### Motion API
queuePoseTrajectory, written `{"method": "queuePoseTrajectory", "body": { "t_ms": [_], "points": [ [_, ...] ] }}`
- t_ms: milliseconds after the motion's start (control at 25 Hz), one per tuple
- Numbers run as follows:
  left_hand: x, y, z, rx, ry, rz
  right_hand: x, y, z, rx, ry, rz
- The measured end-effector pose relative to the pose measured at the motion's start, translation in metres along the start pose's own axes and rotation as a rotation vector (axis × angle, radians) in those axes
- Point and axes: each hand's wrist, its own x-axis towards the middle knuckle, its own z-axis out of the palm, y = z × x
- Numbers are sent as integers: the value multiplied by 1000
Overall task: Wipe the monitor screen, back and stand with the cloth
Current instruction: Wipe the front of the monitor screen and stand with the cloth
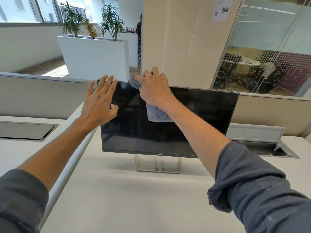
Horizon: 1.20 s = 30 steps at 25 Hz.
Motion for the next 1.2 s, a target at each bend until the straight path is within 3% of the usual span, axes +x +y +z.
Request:
{"method": "queuePoseTrajectory", "body": {
  "t_ms": [560,1200],
  "points": [
    [25,65,3,6,-40,125,-83,132,-13,-133,23,212],
    [37,115,8,-25,-37,120,-149,235,-22,-218,24,422]
  ]
}}
